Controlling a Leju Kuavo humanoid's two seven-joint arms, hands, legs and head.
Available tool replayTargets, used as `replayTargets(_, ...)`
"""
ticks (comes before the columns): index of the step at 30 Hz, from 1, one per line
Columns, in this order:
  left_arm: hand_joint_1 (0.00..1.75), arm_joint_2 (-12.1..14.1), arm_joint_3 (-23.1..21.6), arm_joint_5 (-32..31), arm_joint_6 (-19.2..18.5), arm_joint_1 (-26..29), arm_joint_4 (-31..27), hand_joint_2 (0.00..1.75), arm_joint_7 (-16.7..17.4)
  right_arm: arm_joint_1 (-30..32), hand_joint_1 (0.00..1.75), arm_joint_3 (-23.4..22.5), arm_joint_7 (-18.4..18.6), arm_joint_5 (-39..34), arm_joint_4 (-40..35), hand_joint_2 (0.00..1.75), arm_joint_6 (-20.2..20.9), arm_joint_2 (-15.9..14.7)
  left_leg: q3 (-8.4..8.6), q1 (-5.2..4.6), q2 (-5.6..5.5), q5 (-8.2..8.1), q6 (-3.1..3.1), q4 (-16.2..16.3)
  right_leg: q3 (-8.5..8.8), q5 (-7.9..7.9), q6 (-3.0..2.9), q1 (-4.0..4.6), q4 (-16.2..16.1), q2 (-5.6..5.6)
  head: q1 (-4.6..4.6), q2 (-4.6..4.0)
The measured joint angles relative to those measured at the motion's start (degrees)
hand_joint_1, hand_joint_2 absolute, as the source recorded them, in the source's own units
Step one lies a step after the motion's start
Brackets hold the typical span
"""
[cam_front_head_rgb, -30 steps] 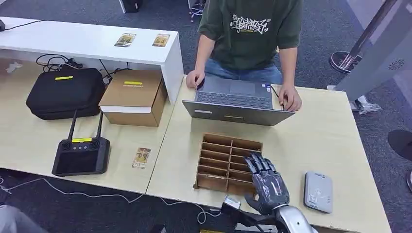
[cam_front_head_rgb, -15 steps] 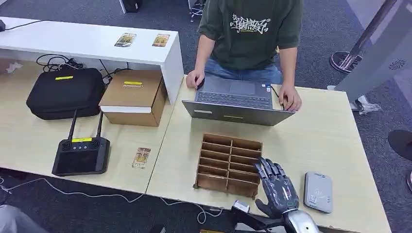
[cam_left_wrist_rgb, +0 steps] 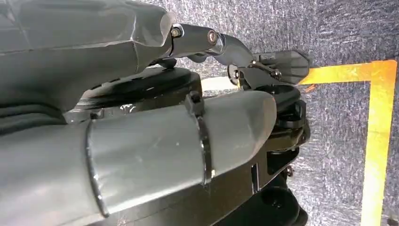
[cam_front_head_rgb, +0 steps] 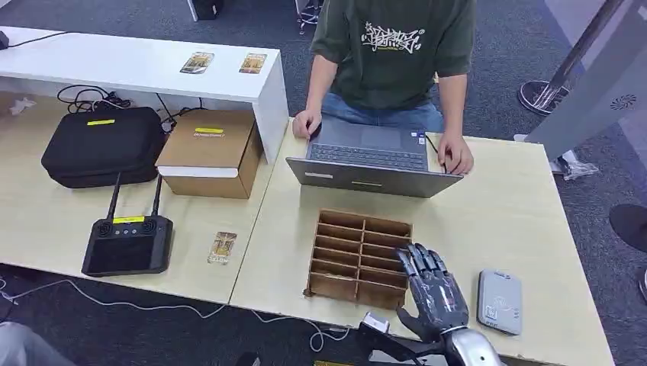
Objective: Pass the card to the sensor for recognition and then transmit it.
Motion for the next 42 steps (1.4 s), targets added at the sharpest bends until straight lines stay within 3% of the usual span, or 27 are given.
replayTargets(23, 0.00, 0.11, 0.00, -0.26, -0.26, -0.07, 0.00, 0.00, 0.44, -1.69, 0.00, 0.63, -0.61, -2.95, 2.97, 1.75, -0.35, 3.63, -0.01, 0.00, 0.00, 0.00, 0.00, 0.00, 0.01, 0.00, 0.00, 0.00, 0.01, -0.01, 0.00, 0.00)
replayTargets(42, 0.00, 0.39, 0.00, -0.31, -0.85, -0.12, 0.00, 0.00, 0.74, -3.56, 0.00, 0.66, -0.66, 0.00, 7.65, 1.75, -0.24, 3.47, 0.00, 0.00, 0.00, 0.00, 0.00, 0.00, 0.01, 0.00, 0.00, 0.00, 0.00, -0.01, 0.00, 0.00)
